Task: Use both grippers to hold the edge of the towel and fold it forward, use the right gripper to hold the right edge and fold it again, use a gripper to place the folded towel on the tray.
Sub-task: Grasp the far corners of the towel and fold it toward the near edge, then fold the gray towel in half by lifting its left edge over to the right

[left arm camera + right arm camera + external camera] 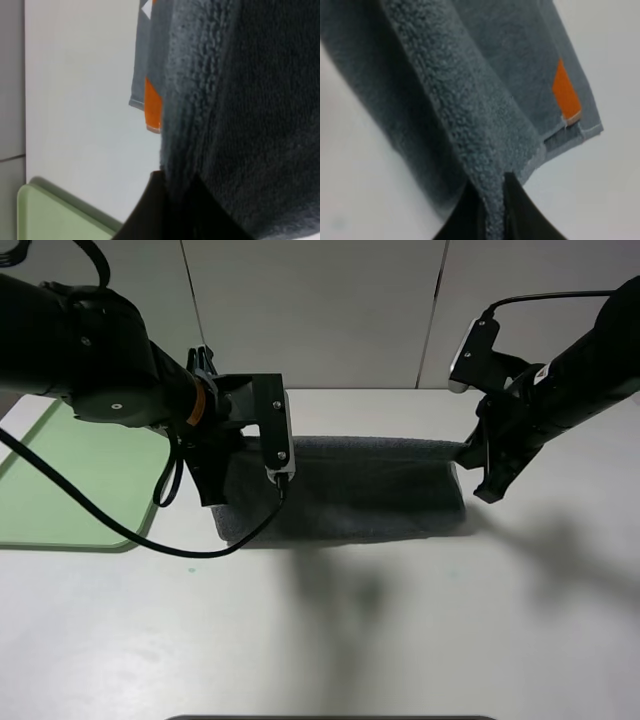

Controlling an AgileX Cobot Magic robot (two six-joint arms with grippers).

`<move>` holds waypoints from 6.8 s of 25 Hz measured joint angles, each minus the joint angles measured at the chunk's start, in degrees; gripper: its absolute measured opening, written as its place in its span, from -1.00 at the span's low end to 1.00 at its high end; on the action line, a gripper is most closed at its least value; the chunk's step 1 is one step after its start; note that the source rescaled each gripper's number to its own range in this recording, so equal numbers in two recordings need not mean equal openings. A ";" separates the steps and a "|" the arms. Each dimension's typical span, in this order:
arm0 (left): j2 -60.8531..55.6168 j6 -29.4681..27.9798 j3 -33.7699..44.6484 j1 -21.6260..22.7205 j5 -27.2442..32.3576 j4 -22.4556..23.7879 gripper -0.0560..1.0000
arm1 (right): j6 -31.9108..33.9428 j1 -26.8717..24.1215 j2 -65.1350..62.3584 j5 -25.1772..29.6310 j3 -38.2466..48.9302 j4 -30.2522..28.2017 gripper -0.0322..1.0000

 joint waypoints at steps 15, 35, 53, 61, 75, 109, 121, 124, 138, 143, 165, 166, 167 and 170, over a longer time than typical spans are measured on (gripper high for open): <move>10.71 0.38 -5.98 1.99 -1.55 3.52 -0.89 | 0.00 0.00 8.09 -13.46 -0.26 -1.90 -0.94; 10.78 0.33 -5.97 2.91 0.29 4.01 0.95 | 0.21 -0.66 8.83 -14.34 -0.26 -3.95 0.87; 8.02 -1.02 -5.97 2.91 0.29 4.05 1.00 | 5.59 -0.66 8.83 -14.63 -0.26 -4.10 1.00; 5.78 -1.51 -5.97 2.91 0.29 4.05 1.00 | 20.74 -0.66 3.56 -11.43 -0.26 -4.10 1.00; 5.78 -1.58 -5.97 2.91 0.11 4.05 1.00 | 48.93 -0.66 -23.12 10.82 -0.26 -7.22 1.00; 2.97 -2.72 -6.02 2.91 -1.16 4.05 1.00 | 59.47 -0.66 -87.87 32.87 21.68 -8.84 1.00; 2.97 -3.99 -6.02 2.91 -2.24 4.05 1.00 | 61.51 -0.66 -90.86 32.87 21.69 -9.02 1.00; 2.97 -3.99 -6.02 2.91 -2.27 4.05 1.00 | 61.51 -0.66 -90.86 32.87 21.69 -9.02 1.00; 2.97 -8.57 -6.02 2.91 -2.39 4.05 1.00 | 61.51 -19.47 -90.86 32.87 21.69 -9.02 1.00; 2.97 -16.48 -6.02 2.91 -2.44 4.05 1.00 | 61.51 -19.99 -90.86 32.87 21.69 -9.02 1.00; 3.11 -53.39 -6.07 5.67 1.93 -11.02 1.00 | 61.51 -19.99 -90.86 32.94 21.69 -9.02 1.00; 3.38 -53.40 -6.13 6.04 1.93 -11.99 1.00 | 61.51 -19.99 -90.86 32.94 21.69 -9.02 1.00; 3.85 -53.46 -6.20 6.21 1.79 -13.15 1.00 | 61.51 -19.99 -90.86 32.94 21.69 -9.02 1.00; 6.45 -53.19 -6.25 6.53 1.73 -14.96 1.00 | 61.51 -19.99 -90.86 32.94 21.69 -9.02 1.00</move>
